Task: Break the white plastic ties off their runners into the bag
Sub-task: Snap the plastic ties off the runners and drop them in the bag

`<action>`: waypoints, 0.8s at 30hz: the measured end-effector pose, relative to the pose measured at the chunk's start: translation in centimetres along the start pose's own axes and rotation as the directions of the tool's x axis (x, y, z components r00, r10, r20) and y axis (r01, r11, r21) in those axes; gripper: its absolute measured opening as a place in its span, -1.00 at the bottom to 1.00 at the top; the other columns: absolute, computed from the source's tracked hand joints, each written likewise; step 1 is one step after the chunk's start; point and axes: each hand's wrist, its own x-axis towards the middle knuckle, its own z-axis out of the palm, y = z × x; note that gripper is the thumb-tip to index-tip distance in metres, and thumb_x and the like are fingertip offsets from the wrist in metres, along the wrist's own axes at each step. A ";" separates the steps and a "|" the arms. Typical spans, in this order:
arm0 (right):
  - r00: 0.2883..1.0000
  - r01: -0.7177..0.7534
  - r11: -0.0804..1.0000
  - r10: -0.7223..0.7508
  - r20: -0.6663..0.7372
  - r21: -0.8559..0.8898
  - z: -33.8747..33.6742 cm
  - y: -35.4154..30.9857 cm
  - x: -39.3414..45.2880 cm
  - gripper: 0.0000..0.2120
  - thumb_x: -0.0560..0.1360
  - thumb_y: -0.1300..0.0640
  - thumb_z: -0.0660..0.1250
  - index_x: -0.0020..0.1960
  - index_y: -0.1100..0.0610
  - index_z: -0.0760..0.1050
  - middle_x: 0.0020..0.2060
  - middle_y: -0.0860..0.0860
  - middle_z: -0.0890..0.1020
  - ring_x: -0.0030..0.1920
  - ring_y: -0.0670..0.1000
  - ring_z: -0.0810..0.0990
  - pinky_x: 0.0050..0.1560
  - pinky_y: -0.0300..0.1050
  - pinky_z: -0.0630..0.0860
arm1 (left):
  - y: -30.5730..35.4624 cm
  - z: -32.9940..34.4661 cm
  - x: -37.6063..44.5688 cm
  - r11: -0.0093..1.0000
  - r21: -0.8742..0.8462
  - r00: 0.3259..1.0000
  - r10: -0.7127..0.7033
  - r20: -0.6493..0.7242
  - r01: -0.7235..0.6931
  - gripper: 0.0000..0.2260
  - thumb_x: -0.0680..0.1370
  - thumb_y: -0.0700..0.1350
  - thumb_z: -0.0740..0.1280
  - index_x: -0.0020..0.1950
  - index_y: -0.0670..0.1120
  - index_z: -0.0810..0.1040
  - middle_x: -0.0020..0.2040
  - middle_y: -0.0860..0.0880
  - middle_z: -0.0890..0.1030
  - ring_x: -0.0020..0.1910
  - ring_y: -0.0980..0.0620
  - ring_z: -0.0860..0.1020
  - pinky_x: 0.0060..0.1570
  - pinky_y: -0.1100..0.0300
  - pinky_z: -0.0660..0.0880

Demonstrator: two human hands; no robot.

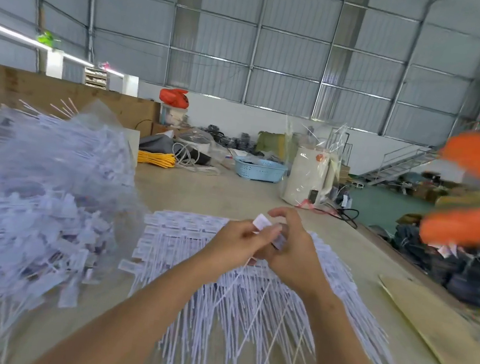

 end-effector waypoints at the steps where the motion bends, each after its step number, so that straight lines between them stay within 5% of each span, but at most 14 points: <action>1: 1.000 -0.003 1.000 0.003 -0.005 -0.001 -0.1 0.1 0.0 -0.56 0.42 0.21 0.43 0.13 -0.06 0.27 -0.24 0.01 0.62 -0.24 -0.09 0.59 -0.30 -0.31 0.47 | -0.4 0.3 0.2 0.997 -0.070 0.999 0.007 -0.050 -0.011 -0.75 0.54 0.07 0.33 -0.23 -0.05 0.61 -0.25 -0.09 0.65 -0.23 -0.02 0.61 -0.14 0.12 0.59; 4: 0.999 -0.040 0.995 0.038 -0.023 -0.095 -0.6 0.4 0.1 -0.46 0.34 -0.01 0.51 0.18 -0.04 0.29 -0.26 -0.09 0.51 -0.30 -0.16 0.49 -0.27 -0.29 0.41 | -1.1 0.3 0.4 0.969 -0.240 0.985 0.011 -0.174 -0.053 -0.73 0.55 -0.05 0.34 -0.34 -0.02 0.63 -0.40 -0.03 0.62 -0.38 0.03 0.58 -0.30 0.20 0.58; 7: 0.998 -0.066 0.982 0.061 -0.034 -0.175 -1.3 0.4 0.4 -0.74 0.38 -0.05 0.45 -0.01 -0.01 0.48 -0.26 -0.16 0.52 -0.25 -0.11 0.49 -0.19 -0.10 0.45 | -1.2 0.0 0.1 0.934 -0.354 0.986 -0.011 -0.163 -0.048 -0.82 0.56 -0.06 0.31 -0.04 -0.11 0.67 -0.35 -0.02 0.63 -0.45 0.11 0.56 -0.43 0.30 0.49; 10: 0.997 0.031 0.983 -0.043 -0.062 -0.182 -1.9 -0.4 0.4 -0.85 0.42 0.03 0.44 -0.26 -0.01 0.50 -0.45 -0.12 0.46 -0.42 -0.15 0.38 -0.35 -0.23 0.30 | -0.2 -0.3 -0.3 0.878 -0.472 0.994 0.035 -0.102 -0.080 -0.76 0.54 -0.04 0.31 0.00 -0.19 0.65 -0.28 -0.11 0.61 -0.49 0.10 0.49 -0.48 0.30 0.44; 14: 0.952 0.052 0.980 0.008 -0.305 0.190 -4.0 -1.1 0.3 -0.82 0.46 0.15 0.39 -0.23 0.25 0.54 -0.52 -0.10 0.35 -0.53 -0.17 0.25 -0.52 -0.36 0.20 | 1.2 -2.0 -0.7 0.643 -0.766 0.990 0.104 0.094 0.005 -0.56 0.46 0.15 0.23 0.14 -0.14 0.59 -0.02 -0.20 0.67 -0.20 -0.03 0.68 -0.30 0.25 0.60; 17: 0.959 0.069 0.909 0.053 -0.277 0.412 -4.8 -0.9 0.0 -0.73 0.46 0.14 0.36 -0.22 0.38 0.51 -0.45 0.10 0.31 -0.47 -0.07 0.22 -0.47 -0.27 0.16 | 0.3 -2.5 -0.7 0.645 -0.757 0.985 0.034 0.168 0.107 -0.43 0.48 0.25 0.13 0.14 -0.20 0.58 0.01 -0.23 0.67 -0.11 -0.11 0.67 -0.21 0.16 0.63; 20: 0.998 -0.017 0.988 0.025 -0.057 0.151 -2.4 -0.3 0.0 -0.83 0.46 0.13 0.38 -0.30 0.13 0.56 -0.49 0.00 0.42 -0.52 -0.13 0.32 -0.49 -0.31 0.25 | -1.4 -2.7 -0.3 0.758 -0.620 0.978 -0.124 0.167 0.202 -0.32 0.54 0.32 0.00 0.14 -0.23 0.57 0.05 -0.25 0.64 -0.11 -0.13 0.65 -0.14 0.10 0.63; 22: 0.997 0.001 0.984 0.013 0.079 -0.181 0.1 0.6 0.1 -0.89 0.48 0.12 0.37 -0.15 0.16 0.60 -0.36 0.05 0.58 -0.39 -0.07 0.48 -0.40 -0.27 0.31 | -2.1 -2.9 -0.1 0.782 -0.570 0.967 -0.190 0.169 0.253 -0.31 0.53 0.34 0.04 0.08 -0.26 0.58 -0.06 -0.25 0.65 -0.20 -0.12 0.63 -0.17 0.09 0.61; 24: 0.995 0.043 0.943 -0.011 0.099 -0.330 1.9 1.4 0.0 -0.83 0.50 0.10 0.35 0.03 0.16 0.58 -0.12 0.08 0.65 -0.17 0.01 0.56 -0.32 -0.29 0.30 | -2.7 -2.6 0.0 0.846 -0.486 0.975 -0.209 0.079 0.221 -0.46 0.55 0.23 0.16 0.02 -0.24 0.60 -0.25 -0.17 0.64 -0.33 -0.06 0.61 -0.28 0.14 0.61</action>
